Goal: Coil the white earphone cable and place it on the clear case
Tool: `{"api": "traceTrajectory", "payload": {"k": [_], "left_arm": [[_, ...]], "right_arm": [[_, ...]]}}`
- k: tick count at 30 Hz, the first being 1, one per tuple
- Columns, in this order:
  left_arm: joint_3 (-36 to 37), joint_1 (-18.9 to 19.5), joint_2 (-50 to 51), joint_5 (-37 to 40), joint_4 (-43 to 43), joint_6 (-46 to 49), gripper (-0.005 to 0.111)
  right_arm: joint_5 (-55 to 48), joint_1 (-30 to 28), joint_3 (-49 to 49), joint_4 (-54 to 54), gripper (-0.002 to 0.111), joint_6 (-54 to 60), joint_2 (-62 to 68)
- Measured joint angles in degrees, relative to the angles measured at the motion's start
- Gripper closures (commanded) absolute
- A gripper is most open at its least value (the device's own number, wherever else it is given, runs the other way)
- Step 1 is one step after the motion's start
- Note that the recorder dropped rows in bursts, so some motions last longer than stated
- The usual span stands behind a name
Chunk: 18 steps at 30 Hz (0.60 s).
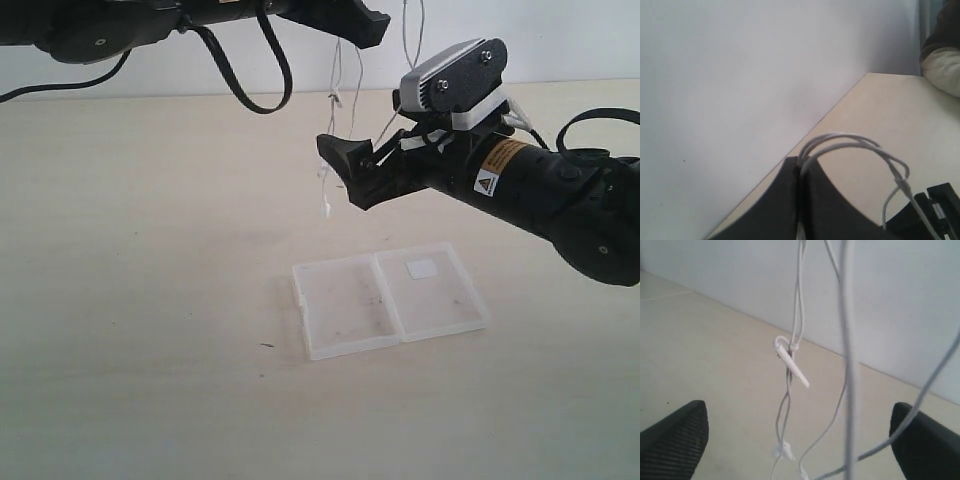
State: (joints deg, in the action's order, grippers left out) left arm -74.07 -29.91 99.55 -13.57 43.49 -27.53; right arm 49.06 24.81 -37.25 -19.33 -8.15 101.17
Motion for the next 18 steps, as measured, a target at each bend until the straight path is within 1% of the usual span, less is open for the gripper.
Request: {"api": "traceTrajectory", "payload": {"k": [13, 15, 18], "left_arm": [[0.00, 0.00, 0.00, 0.00, 0.00, -0.24, 0.107], [0.00, 0.00, 0.00, 0.00, 0.00, -0.24, 0.107], [0.00, 0.00, 0.00, 0.00, 0.00, -0.28, 0.107]], "right_arm": [[0.00, 0.00, -3.98, 0.34, 0.017, -1.07, 3.51], [0.00, 0.00, -4.10, 0.34, 0.020, -1.20, 3.77], [-0.12, 0.00, -4.10, 0.14, 0.030, -1.23, 3.77]]}}
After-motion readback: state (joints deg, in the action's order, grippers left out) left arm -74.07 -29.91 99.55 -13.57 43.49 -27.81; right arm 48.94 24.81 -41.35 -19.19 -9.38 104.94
